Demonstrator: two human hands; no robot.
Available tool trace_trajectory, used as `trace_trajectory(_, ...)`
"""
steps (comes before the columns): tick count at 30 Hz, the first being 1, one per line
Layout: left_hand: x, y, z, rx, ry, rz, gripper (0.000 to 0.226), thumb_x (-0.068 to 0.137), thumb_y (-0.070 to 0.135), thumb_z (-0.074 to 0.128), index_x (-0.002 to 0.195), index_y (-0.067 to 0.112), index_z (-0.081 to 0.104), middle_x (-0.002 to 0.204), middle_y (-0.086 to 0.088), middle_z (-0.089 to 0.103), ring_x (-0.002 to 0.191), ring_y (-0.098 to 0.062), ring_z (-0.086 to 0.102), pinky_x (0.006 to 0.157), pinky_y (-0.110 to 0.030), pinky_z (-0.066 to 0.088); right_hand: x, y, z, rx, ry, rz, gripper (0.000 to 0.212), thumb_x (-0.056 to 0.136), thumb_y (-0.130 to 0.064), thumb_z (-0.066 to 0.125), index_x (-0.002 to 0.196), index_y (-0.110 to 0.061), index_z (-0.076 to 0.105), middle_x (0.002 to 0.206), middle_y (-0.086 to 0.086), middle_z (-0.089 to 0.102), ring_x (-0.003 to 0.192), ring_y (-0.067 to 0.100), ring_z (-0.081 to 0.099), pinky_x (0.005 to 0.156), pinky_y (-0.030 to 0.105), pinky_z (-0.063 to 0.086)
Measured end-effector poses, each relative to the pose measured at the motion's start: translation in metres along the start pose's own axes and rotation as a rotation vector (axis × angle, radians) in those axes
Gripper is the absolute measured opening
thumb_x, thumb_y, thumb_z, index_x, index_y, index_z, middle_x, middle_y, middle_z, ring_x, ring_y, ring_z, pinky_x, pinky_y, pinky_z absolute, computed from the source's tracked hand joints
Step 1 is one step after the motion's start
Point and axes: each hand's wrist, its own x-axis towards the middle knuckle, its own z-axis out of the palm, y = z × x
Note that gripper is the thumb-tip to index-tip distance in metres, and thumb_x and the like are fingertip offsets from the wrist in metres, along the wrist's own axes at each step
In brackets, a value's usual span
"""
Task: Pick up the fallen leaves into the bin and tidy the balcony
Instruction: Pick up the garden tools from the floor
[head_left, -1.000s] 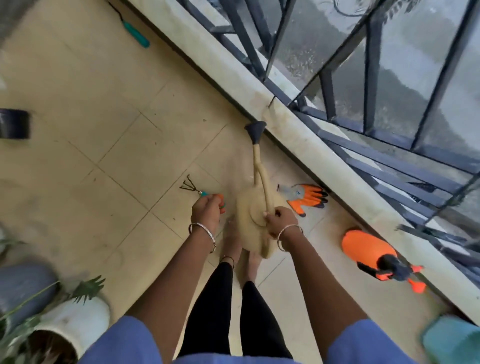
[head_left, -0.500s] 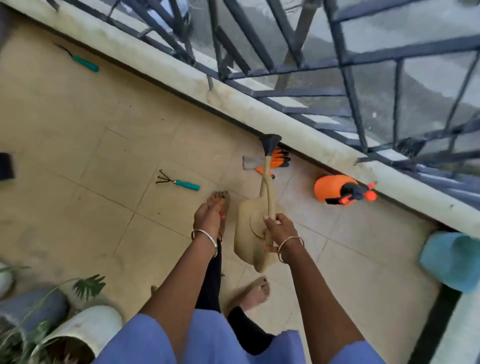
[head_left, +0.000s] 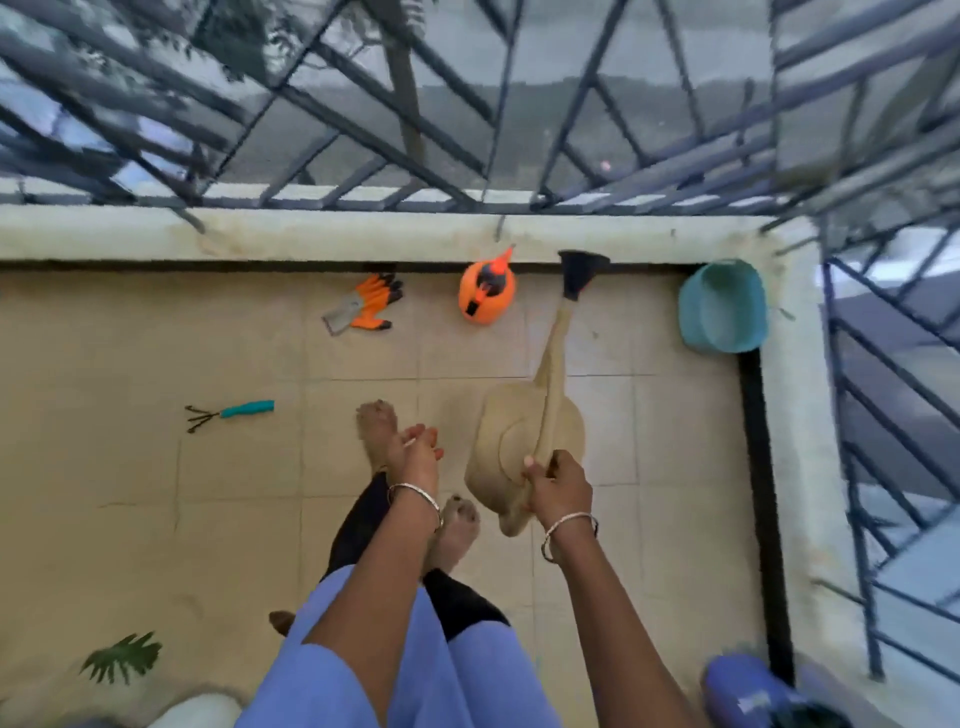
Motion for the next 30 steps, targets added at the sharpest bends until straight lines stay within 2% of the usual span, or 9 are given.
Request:
trace_trajectory(4, -0.037, -0.004, 0.041, 0.076, -0.065, 0.055, 0.008, 0.092, 0.009, 0.058, 0.087, 0.016, 0.058, 0.09, -0.009, 0.062, 0.064, -0.012, 0.055, 0.051, -0.023, 0.04, -0.002, 0.033, -0.044, 0.191, 0.142, 0.149, 0.025, 0.09, -0.034, 0.063, 0.077, -0.015, 0.052, 0.075, 0.007, 0.064, 0.079, 0.035, 0.064, 0.074, 0.047, 0.056)
trace_trajectory(6, -0.052, -0.004, 0.064, 0.131, -0.125, 0.082, 0.006, 0.093, 0.01, 0.057, 0.095, 0.014, 0.059, 0.087, -0.007, 0.063, 0.066, -0.013, 0.058, 0.053, -0.024, 0.043, 0.006, 0.049, -0.064, 0.327, 0.219, 0.228, 0.024, 0.089, -0.035, 0.065, 0.082, -0.013, 0.059, 0.077, 0.008, 0.067, 0.077, 0.033, 0.066, 0.073, 0.05, 0.057)
trace_trajectory(11, -0.073, -0.016, 0.13, 0.31, -0.26, 0.139, 0.011, 0.092, 0.014, 0.057, 0.103, 0.013, 0.06, 0.091, -0.004, 0.062, 0.072, -0.014, 0.057, 0.059, -0.028, 0.04, 0.034, 0.074, -0.114, 0.666, 0.417, 0.39, 0.023, 0.093, -0.025, 0.064, 0.089, -0.002, 0.065, 0.079, 0.013, 0.068, 0.063, 0.027, 0.064, 0.058, 0.03, 0.055)
trace_trajectory(14, -0.079, -0.027, 0.172, 0.393, -0.326, 0.145, 0.011, 0.092, 0.013, 0.059, 0.102, 0.011, 0.06, 0.096, -0.007, 0.063, 0.072, -0.015, 0.057, 0.061, -0.027, 0.04, 0.058, 0.097, -0.136, 0.985, 0.503, 0.514, 0.019, 0.092, -0.019, 0.065, 0.086, -0.001, 0.065, 0.082, 0.02, 0.07, 0.059, 0.029, 0.063, 0.06, 0.037, 0.055)
trace_trajectory(19, -0.085, -0.036, 0.247, 0.544, -0.398, 0.152, 0.005, 0.093, 0.013, 0.057, 0.096, 0.009, 0.058, 0.091, -0.009, 0.06, 0.072, -0.014, 0.058, 0.051, -0.021, 0.044, 0.101, 0.12, -0.182, 1.465, 0.488, 0.681, 0.009, 0.096, -0.016, 0.059, 0.1, -0.008, 0.058, 0.078, 0.012, 0.069, 0.06, 0.02, 0.063, 0.04, 0.021, 0.049)
trace_trajectory(20, -0.084, -0.036, 0.266, 0.557, -0.405, 0.145, 0.006, 0.094, 0.012, 0.056, 0.098, 0.008, 0.058, 0.09, -0.009, 0.059, 0.069, -0.013, 0.057, 0.048, -0.021, 0.044, 0.113, 0.124, -0.192, 1.551, 0.475, 0.688, 0.009, 0.097, -0.017, 0.058, 0.104, -0.011, 0.058, 0.081, 0.008, 0.07, 0.062, 0.017, 0.064, 0.041, 0.021, 0.049)
trace_trajectory(23, -0.07, -0.036, 0.313, 0.645, -0.425, 0.173, 0.015, 0.092, 0.014, 0.057, 0.104, 0.008, 0.063, 0.096, -0.009, 0.062, 0.08, -0.019, 0.061, 0.057, -0.025, 0.042, 0.156, 0.141, -0.215, 1.709, 0.462, 0.752, 0.015, 0.097, -0.018, 0.058, 0.109, -0.011, 0.062, 0.125, 0.01, 0.062, 0.089, 0.018, 0.063, 0.057, 0.023, 0.052)
trace_trajectory(27, -0.049, -0.04, 0.373, 0.768, -0.459, 0.229, 0.017, 0.09, 0.016, 0.06, 0.104, 0.009, 0.066, 0.098, -0.007, 0.068, 0.077, -0.014, 0.062, 0.064, -0.027, 0.043, 0.222, 0.162, -0.242, 1.891, 0.575, 0.782, 0.011, 0.097, -0.013, 0.057, 0.086, -0.009, 0.056, 0.14, 0.009, 0.055, 0.077, 0.015, 0.058, 0.056, 0.02, 0.056)
trace_trajectory(30, -0.028, -0.049, 0.421, 0.839, -0.483, 0.257, 0.011, 0.09, 0.015, 0.061, 0.099, 0.01, 0.067, 0.094, -0.007, 0.067, 0.075, -0.015, 0.061, 0.065, -0.026, 0.043, 0.277, 0.173, -0.258, 2.01, 0.62, 0.785, 0.014, 0.099, -0.012, 0.056, 0.085, -0.01, 0.056, 0.138, 0.005, 0.057, 0.098, 0.016, 0.065, 0.097, 0.022, 0.05)
